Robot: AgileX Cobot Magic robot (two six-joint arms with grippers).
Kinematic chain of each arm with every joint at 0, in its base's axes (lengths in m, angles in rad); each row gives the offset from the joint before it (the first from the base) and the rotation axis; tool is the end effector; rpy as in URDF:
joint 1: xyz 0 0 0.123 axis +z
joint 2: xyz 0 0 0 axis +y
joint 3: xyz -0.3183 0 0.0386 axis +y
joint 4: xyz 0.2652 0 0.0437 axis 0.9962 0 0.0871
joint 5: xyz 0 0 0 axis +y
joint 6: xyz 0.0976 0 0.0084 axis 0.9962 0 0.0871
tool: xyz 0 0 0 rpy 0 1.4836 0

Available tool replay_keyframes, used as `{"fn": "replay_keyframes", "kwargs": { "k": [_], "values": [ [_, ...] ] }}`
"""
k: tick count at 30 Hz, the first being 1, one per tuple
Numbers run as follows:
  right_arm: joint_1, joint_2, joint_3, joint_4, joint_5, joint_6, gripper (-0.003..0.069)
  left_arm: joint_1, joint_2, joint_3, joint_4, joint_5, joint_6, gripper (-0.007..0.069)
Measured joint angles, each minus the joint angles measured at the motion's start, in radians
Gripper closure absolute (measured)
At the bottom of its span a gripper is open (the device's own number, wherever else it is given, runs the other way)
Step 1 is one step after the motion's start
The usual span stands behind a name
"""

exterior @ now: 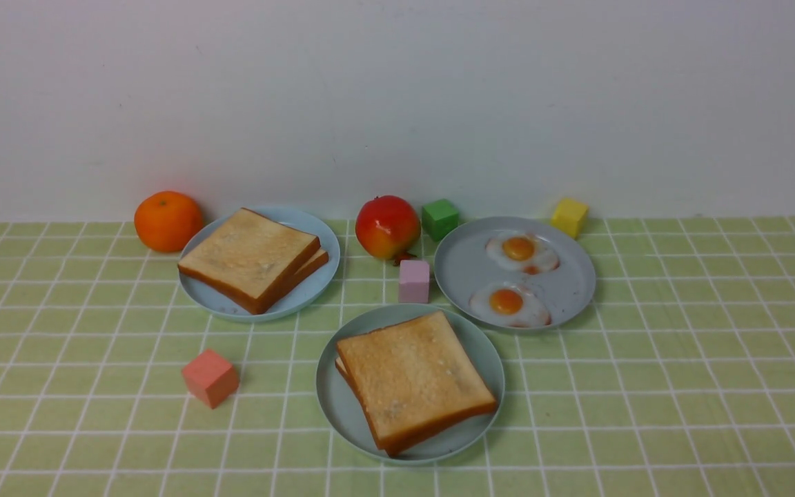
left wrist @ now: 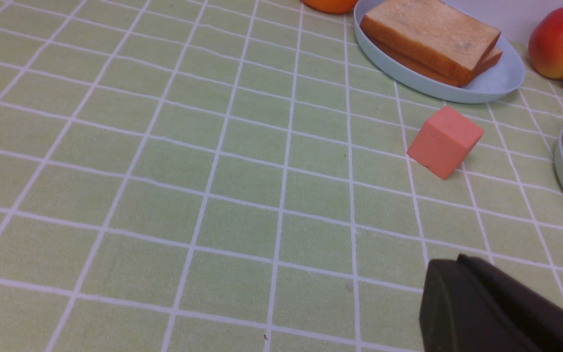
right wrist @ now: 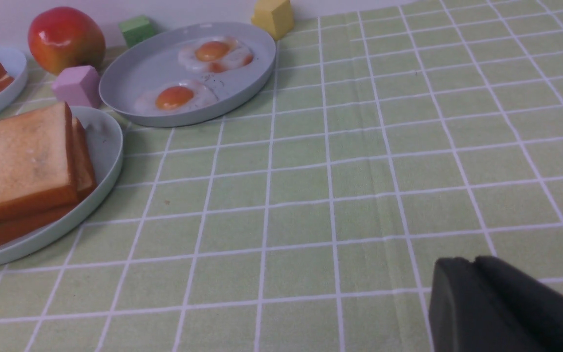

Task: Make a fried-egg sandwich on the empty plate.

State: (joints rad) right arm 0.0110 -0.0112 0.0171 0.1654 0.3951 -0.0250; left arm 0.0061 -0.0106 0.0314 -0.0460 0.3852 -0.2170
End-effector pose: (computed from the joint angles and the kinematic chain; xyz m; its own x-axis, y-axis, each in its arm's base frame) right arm 0.0398 0.0067 0.1703 -0.3107 0.1238 -0.9424 -0.0320 0.9896 0.1406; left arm 0.0404 -0.0015 0.1656 -0.3052 -0.2586 -0.9165 -0.0704 0.9659 -0.2490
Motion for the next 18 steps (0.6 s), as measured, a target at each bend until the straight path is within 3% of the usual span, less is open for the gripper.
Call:
{"fn": "replay_keyframes", "kwargs": {
  "k": [18],
  "values": [
    [0.0, 0.0, 0.0, 0.0, 0.0, 0.0, 0.0567, 0.0, 0.0, 0.0, 0.0, 0.0, 0.0, 0.0638]
  ]
}}
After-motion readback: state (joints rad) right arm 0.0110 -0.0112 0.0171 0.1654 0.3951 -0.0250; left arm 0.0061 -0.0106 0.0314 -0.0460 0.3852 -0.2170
